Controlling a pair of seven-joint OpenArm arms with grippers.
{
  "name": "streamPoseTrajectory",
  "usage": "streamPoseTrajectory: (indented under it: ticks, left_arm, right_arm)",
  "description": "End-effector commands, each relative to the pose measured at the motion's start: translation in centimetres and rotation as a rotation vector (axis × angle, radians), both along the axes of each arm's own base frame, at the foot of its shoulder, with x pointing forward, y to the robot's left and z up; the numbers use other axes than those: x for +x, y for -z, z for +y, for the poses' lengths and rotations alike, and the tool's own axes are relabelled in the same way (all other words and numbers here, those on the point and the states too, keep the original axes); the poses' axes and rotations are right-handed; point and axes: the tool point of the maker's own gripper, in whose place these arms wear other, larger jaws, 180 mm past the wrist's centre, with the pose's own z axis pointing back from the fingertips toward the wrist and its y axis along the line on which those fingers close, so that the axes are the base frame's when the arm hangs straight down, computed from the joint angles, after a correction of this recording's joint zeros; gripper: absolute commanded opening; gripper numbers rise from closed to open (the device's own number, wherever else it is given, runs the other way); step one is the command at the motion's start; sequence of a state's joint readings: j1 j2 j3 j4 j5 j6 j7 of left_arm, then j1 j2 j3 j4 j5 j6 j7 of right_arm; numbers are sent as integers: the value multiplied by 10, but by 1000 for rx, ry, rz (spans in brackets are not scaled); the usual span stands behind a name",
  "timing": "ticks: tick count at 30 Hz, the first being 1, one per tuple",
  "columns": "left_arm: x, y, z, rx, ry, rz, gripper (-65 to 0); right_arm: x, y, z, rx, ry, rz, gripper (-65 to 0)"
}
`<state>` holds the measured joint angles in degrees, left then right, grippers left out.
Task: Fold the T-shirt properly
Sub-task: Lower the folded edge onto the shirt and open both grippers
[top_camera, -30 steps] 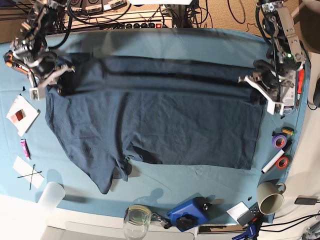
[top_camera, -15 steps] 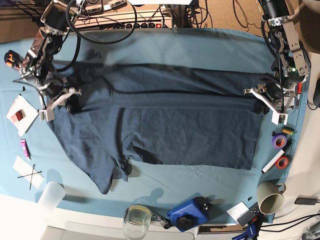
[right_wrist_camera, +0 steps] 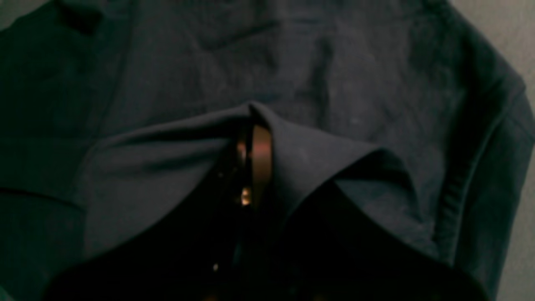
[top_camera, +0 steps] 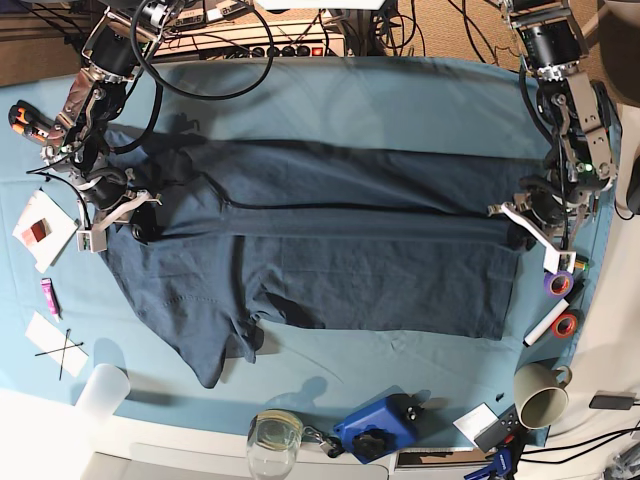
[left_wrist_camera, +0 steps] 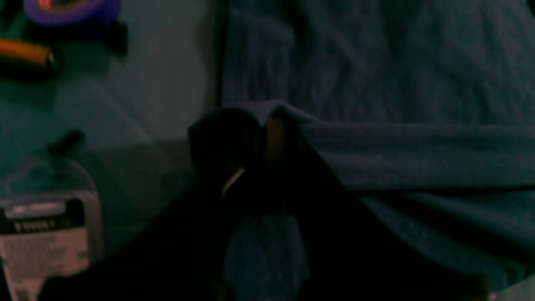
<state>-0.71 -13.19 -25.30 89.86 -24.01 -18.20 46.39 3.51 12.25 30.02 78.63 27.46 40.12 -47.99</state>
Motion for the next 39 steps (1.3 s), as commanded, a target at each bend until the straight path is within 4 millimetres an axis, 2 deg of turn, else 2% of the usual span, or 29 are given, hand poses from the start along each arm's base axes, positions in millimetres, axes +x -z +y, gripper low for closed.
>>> streamPoseTrajectory:
  ticks: [1,12,15,16,19,20,21,26,29,34,39]
  left_arm:
    - [10,-16,7,16,-10,-57,-650]
    - [13,-20,7,8,-13,-78,-650]
    - [12,-21,-1,16,48,-90,-650]
    - [12,-22,-5,19,79,-97,-616]
    - [13,-25,-11,26,126,-111,-429]
    - [14,-25,-10,26,121,-111,-385]
    - [14,-25,-8,27,111,-107,-359]
    - [13,-26,1,54,115,-76,-352]
    - [10,-24,11,57,75,1,-352]
    - [-1,-24,27,66,40,81,-351]
    - [-12,-31,45,-18,-31,73,-351]
  right_arm:
    - [11,-20,-9,-12,12,-66,-650]
    - [12,-19,-13,-29,31,-61,-650]
    - [11,-18,-13,-29,28,-58,-650]
    - [11,-18,-12,-29,27,-56,-645]
    - [10,-16,-12,-30,25,-46,-480]
    - [10,-16,-13,-30,26,-45,-449]
    - [9,-16,-13,-30,27,-42,-445]
    - [10,-27,-19,-10,18,-51,-446]
    - [12,-44,-21,2,-2,-79,-445]
    - [12,-68,-24,-84,-40,-93,-446]
    - [11,-75,-29,-104,-34,-99,-446]
